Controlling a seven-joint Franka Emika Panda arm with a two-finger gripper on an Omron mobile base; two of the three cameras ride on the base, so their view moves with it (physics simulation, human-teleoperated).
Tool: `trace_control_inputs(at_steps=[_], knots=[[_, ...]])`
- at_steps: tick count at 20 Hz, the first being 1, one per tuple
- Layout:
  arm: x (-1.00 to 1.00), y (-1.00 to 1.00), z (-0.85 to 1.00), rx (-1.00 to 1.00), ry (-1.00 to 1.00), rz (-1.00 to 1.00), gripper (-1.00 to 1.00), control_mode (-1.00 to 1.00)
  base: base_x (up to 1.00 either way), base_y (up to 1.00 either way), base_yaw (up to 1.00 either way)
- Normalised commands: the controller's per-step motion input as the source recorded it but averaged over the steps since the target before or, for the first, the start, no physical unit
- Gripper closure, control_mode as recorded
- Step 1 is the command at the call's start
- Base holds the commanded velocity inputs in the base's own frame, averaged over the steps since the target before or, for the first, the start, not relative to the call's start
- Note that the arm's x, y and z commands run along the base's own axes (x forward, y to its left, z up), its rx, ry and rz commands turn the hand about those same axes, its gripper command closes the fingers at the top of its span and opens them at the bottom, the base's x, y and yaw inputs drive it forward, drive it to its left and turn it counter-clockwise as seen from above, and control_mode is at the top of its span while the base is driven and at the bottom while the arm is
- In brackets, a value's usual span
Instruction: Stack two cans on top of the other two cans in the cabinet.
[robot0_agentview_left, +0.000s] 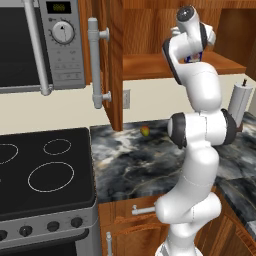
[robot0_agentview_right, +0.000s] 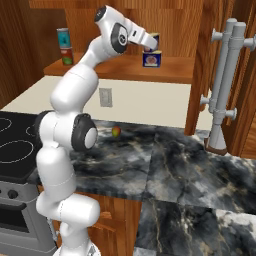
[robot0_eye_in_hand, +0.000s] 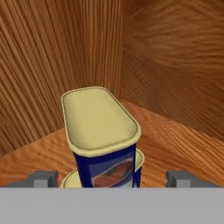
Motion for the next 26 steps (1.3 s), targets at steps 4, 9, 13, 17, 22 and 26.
trace_control_inputs(at_steps=[4,9,13,17,22,26], knots=[[-0.27,0.10,0.00,0.00,0.00,0.00,-1.00,-1.00,0.00,0.00,0.00],[-0.27,0.30,-0.08,0.00,0.00,0.00,-1.00,-1.00,0.00,0.00,0.00],[-0.40,0.32,-0.20,0.00,0.00,-0.02,-1.00,-1.00,0.00,0.00,0.00],[-0.55,0.27,-0.22,0.00,0.00,0.00,-1.00,-1.00,0.00,0.00,0.00],[-0.71,0.09,-0.11,0.00,0.02,0.00,-1.00,-1.00,0.00,0.00,0.00],[-0.78,0.01,-0.08,0.00,0.08,0.00,-1.00,-1.00,0.00,0.00,0.00]])
